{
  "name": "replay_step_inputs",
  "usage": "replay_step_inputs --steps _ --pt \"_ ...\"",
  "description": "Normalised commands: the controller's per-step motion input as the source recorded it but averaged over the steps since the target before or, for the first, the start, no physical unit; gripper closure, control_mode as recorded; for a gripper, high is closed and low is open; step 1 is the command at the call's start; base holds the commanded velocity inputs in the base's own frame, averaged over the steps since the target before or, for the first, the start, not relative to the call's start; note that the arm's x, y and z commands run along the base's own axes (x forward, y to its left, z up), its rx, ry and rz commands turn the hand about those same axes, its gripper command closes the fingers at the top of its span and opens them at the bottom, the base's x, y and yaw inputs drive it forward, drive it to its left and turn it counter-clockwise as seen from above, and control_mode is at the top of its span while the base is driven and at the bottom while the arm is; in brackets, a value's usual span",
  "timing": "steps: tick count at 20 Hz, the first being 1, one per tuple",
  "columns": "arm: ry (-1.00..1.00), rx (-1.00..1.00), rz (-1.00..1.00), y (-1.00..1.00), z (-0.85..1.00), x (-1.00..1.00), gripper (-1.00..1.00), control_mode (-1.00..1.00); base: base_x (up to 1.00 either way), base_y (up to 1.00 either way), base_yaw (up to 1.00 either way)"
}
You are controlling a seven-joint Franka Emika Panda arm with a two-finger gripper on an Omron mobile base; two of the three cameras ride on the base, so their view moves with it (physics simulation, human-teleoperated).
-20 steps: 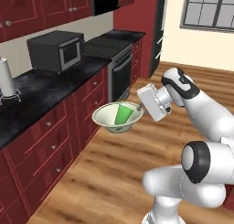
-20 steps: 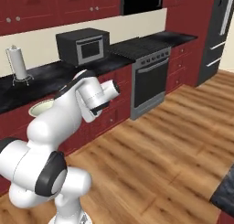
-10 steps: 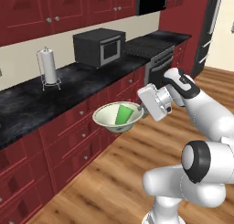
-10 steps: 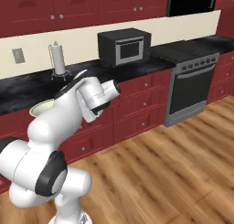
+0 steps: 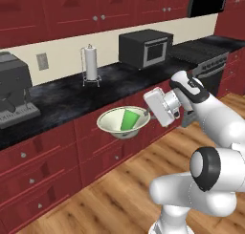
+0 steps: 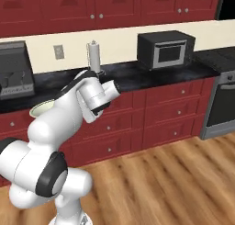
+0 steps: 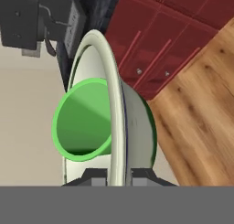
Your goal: Place the cup inside the bowl on the dining table and move the bowl to any counter.
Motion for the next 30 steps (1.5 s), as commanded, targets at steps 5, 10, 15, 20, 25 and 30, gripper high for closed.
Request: replay_step_inputs --steps 5,10,15,20,25,30 --pt "0.00 0.00 0.00 0.00 0.00 0.00 1.00 1.00 0.00 0.07 0.39" --pt "0.00 0.00 0.00 0.00 0.00 0.00 1.00 1.00 0.00 0.00 0.18" --pt "0.00 0.00 0.00 0.00 0.00 0.00 1.00 1.00 0.40 0.00 0.00" --pt "0.00 0.00 0.00 0.00 0.00 0.00 1.00 1.00 0.77 0.01 0.00" --pt "0.00 0.00 0.00 0.00 0.00 0.00 1.00 1.00 0.47 0.00 0.00" --pt "0.00 0.00 0.00 0.00 0.00 0.00 1.00 1.00 0.67 0.00 0.01"
